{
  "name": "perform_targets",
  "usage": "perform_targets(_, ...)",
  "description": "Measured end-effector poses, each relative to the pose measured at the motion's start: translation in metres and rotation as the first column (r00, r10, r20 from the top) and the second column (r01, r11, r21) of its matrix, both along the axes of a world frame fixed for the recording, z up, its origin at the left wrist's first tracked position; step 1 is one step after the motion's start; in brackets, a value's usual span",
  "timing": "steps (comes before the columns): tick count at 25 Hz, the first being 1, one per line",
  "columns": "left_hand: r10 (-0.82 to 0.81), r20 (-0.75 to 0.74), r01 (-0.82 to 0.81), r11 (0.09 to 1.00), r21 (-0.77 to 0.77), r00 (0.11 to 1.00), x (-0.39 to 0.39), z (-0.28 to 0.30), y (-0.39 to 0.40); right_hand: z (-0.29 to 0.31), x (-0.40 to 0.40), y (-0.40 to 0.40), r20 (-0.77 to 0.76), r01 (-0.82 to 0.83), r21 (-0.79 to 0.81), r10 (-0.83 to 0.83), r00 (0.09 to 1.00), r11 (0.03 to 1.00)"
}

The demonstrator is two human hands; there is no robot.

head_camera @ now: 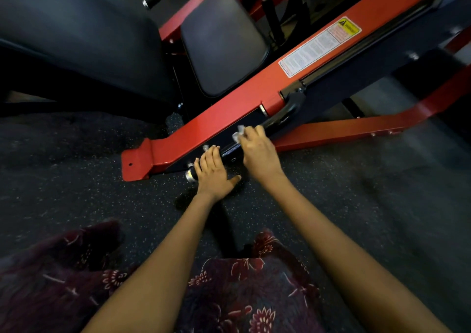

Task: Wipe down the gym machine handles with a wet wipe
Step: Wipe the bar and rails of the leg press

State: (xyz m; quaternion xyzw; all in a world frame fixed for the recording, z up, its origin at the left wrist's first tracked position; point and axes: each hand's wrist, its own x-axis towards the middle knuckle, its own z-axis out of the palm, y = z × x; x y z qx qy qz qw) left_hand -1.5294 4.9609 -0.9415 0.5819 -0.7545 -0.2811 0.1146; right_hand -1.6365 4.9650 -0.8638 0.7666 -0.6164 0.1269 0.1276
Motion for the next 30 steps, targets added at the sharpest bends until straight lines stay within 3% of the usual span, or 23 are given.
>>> perform_targets(7, -0.006, -0.007, 0.006, 1.000, 0.027, 1.000, 0.000, 0.000, -0.002, 0.075, -0.087, -0.039, 0.046, 0.309, -0.082, -0.306, 0.951, 0.948)
perform_targets(11, -0.018, 0.004, 0.018, 0.999, 0.048, 1.000, 0.000, -0.001, -0.004, 0.091, -0.106, -0.059, 0.147, 0.318, 0.023, -0.317, 0.937, 0.948)
perform_targets(16, -0.013, 0.007, 0.012, 0.998, 0.069, 1.000, 0.000, 0.001, -0.004, 0.067, -0.058, -0.022, -0.053, 0.177, 0.082, -0.173, 0.983, 0.981)
perform_targets(20, -0.019, 0.016, 0.017, 0.997, 0.077, 1.000, 0.000, 0.002, -0.004, 0.088, -0.070, -0.033, -0.016, 0.348, 0.038, -0.348, 0.937, 0.937)
perform_targets(22, -0.018, 0.016, 0.017, 0.997, 0.079, 1.000, 0.000, 0.002, -0.005, 0.083, -0.055, -0.028, -0.057, 0.358, 0.064, -0.354, 0.933, 0.932)
perform_targets(30, 0.000, -0.022, 0.001, 0.999, 0.044, 1.000, 0.000, 0.001, -0.003, 0.025, 0.017, 0.000, -0.181, 0.161, 0.223, -0.122, 0.976, 0.961)
